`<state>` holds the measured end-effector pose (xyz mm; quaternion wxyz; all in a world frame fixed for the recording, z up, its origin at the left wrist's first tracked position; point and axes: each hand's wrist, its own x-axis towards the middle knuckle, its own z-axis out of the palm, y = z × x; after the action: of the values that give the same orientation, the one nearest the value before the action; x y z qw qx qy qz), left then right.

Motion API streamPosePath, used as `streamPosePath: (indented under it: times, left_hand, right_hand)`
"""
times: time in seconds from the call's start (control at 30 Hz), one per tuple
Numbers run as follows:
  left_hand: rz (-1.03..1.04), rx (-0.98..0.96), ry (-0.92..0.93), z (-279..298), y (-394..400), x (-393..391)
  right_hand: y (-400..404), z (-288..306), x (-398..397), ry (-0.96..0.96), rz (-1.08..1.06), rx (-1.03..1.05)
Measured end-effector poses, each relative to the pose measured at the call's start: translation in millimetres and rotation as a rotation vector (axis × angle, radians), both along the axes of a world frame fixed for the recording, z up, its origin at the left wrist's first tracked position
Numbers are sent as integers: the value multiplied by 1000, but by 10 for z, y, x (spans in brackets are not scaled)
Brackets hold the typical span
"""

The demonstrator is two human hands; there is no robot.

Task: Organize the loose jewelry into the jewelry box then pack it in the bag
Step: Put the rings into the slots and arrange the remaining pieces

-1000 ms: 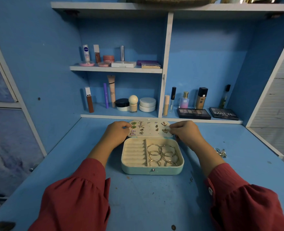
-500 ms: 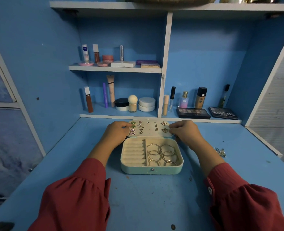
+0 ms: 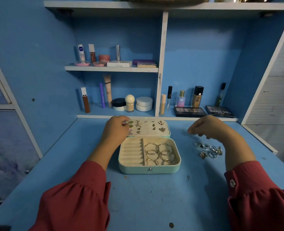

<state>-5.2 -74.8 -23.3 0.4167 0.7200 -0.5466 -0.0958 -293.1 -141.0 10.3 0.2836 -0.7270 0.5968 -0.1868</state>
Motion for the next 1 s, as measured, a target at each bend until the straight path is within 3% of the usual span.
streamPosePath:
  times: [0.53, 0.83, 1.0]
  left_hand:
    - [-334, 94, -10, 143, 46, -1106]
    - [-384, 239, -358, 36, -144, -1768]
    - [-361, 206, -538, 17, -181, -1884]
  right_hand:
    - [70, 61, -345, 148, 8, 80]
    - [27, -20, -358, 234, -4, 33]
    - [40, -31, -360, 266, 21, 43]
